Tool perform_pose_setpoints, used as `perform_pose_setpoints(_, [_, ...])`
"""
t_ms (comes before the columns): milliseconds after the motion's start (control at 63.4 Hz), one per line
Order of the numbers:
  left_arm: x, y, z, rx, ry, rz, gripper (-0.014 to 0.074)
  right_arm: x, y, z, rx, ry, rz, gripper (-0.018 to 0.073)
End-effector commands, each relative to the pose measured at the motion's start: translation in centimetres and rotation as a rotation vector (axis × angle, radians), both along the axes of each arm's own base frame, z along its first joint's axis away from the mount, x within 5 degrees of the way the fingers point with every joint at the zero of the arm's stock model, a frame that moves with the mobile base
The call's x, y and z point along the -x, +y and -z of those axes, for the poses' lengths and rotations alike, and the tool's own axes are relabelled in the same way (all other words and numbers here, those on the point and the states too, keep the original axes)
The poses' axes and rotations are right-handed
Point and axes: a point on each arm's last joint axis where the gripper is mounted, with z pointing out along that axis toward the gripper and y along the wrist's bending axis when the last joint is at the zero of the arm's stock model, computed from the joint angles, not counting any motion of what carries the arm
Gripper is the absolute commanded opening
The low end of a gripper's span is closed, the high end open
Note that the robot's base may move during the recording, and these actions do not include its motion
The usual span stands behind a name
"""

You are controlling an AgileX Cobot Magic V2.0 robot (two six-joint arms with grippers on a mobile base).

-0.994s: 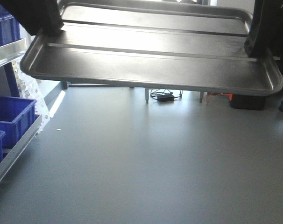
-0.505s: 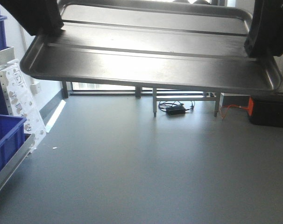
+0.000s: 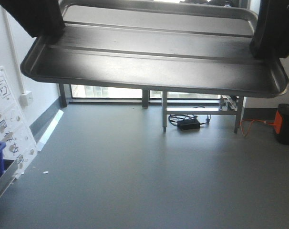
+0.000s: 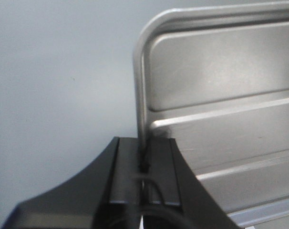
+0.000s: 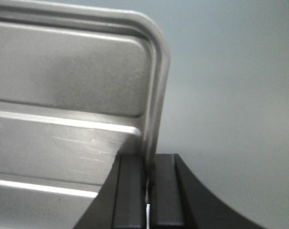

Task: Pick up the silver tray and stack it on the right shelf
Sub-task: 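Hold the tray aloft with both grippers while the base turns across the aisle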

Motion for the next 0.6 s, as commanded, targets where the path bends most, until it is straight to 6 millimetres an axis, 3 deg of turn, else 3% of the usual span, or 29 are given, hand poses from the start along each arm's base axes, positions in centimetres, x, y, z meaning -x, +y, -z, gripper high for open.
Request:
perform_pose_setpoints(0, [0.36, 0.54, -1.71, 0.016, -0.06, 0.013, -0.0093, -0.12, -0.5, -2.03, 0.004, -0.115, -0.025, 0.0056])
perform_pose_setpoints(584, [0.29, 0.53, -1.65, 0.01, -0.061, 0.013, -0.0093, -0.12, -0.5, -2.03, 0.004, -0.115, -0.025, 0.0056])
